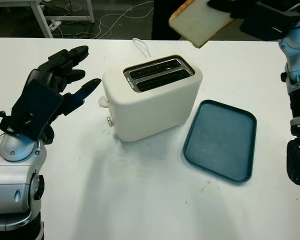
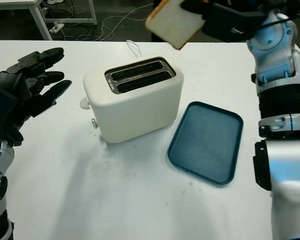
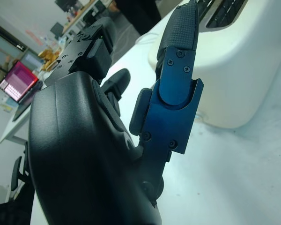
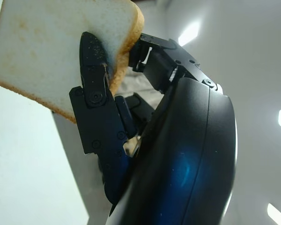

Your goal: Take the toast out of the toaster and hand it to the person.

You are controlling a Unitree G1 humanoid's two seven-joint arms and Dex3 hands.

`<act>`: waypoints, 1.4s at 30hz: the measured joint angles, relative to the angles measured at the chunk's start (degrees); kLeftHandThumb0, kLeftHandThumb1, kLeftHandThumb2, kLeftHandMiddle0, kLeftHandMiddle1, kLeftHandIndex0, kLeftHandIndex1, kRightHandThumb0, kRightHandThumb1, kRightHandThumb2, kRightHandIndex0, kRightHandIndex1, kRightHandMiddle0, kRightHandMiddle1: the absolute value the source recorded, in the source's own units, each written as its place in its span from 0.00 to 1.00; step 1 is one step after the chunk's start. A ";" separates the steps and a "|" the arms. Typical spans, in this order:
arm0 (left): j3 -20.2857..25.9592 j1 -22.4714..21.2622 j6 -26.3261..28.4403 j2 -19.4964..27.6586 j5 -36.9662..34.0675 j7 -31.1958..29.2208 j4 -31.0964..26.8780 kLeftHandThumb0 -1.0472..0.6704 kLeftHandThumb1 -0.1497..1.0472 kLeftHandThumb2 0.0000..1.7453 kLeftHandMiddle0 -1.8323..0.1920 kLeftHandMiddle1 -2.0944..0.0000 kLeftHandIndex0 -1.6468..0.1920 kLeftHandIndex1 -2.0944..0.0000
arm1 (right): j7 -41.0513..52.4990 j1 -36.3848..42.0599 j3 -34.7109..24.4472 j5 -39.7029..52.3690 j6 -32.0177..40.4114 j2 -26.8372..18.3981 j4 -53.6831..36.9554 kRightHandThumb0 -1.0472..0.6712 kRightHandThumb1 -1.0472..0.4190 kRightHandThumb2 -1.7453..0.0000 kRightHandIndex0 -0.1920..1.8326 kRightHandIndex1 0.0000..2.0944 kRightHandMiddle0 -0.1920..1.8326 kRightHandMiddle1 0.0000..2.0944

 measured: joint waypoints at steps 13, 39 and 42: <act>0.79 0.05 0.40 -0.58 -1.29 -0.01 0.04 0.16 0.89 0.12 0.91 0.56 0.71 0.93 | -8.69 4.06 -8.83 11.75 9.73 7.33 11.45 0.56 0.09 0.74 0.47 0.83 0.29 0.83; 0.74 0.30 0.34 -0.57 -1.35 0.10 0.49 0.17 0.89 0.12 0.91 0.56 0.73 0.91 | -14.94 12.06 -11.40 17.56 9.12 13.16 15.99 0.55 0.09 0.74 0.48 0.83 0.35 0.83; 0.74 0.30 0.36 -0.56 -1.35 0.10 0.48 0.17 0.89 0.12 0.90 0.56 0.73 0.91 | -15.11 12.06 -11.36 17.69 9.12 13.15 16.33 0.54 0.09 0.75 0.47 0.83 0.34 0.83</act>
